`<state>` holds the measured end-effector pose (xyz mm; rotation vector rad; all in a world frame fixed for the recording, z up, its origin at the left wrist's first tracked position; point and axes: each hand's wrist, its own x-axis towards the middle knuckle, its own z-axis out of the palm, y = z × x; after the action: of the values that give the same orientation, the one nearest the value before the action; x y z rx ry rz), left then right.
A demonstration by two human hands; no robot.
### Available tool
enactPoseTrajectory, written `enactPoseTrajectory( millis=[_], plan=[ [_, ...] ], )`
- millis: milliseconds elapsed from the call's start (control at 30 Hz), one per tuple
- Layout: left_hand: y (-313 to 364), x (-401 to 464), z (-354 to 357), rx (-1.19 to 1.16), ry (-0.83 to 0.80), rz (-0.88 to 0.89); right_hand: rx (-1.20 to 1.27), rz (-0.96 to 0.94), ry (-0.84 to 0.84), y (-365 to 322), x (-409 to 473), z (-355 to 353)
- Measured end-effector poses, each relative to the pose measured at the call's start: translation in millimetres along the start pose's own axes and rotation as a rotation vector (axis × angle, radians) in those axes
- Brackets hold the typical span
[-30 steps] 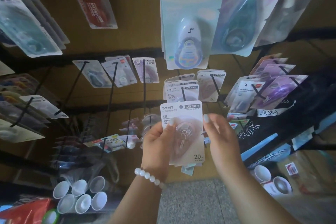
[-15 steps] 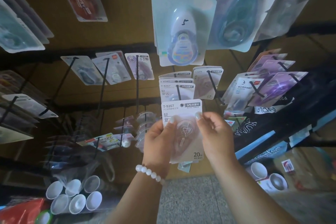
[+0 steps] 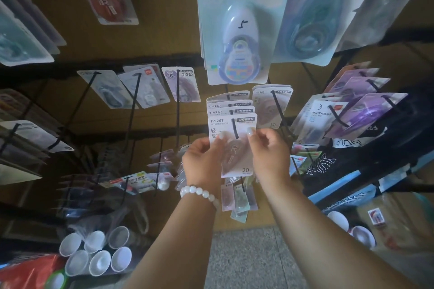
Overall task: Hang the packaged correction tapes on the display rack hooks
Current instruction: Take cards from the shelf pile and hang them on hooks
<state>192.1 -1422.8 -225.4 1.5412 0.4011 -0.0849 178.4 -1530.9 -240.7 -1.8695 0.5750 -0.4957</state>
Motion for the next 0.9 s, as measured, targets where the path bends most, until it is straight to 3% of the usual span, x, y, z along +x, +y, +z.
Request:
enactPoseTrajectory(
  millis=[900],
  plan=[
    [-14,25,16,-0.090,0.107,0.037,0.002,-0.042,0.039,9,18,13]
  ],
)
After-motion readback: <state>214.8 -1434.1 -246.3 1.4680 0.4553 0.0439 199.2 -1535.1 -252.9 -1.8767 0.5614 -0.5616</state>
